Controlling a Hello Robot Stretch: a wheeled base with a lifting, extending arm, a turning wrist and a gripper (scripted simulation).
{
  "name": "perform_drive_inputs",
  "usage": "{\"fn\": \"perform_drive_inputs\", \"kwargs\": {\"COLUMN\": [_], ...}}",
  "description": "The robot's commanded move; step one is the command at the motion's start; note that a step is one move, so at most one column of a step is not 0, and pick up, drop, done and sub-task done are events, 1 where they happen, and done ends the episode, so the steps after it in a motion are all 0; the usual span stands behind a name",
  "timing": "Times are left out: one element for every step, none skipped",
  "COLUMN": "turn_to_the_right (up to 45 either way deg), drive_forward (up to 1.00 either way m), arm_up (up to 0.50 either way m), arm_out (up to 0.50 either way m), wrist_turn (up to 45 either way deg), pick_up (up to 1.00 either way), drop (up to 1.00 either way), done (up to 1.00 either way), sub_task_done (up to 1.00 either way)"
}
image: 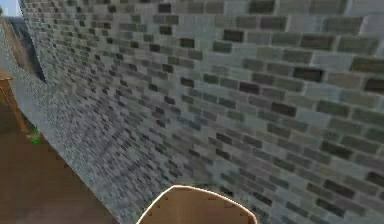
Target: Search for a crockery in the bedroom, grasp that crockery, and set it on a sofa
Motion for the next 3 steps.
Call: {"fn": "perform_drive_inputs", "kwargs": {"turn_to_the_right": [-45.0, -9.0, -3.0], "drive_forward": [0.0, 0.0, 0.0], "arm_up": [0.0, 0.0, 0.0], "arm_out": [0.0, 0.0, 0.0], "wrist_turn": [0.0, 0.0, 0.0], "pick_up": [0.0, 0.0, 0.0], "drop": [0.0, 0.0, 0.0], "done": [0.0, 0.0, 0.0], "sub_task_done": [0.0, 0.0, 0.0]}}
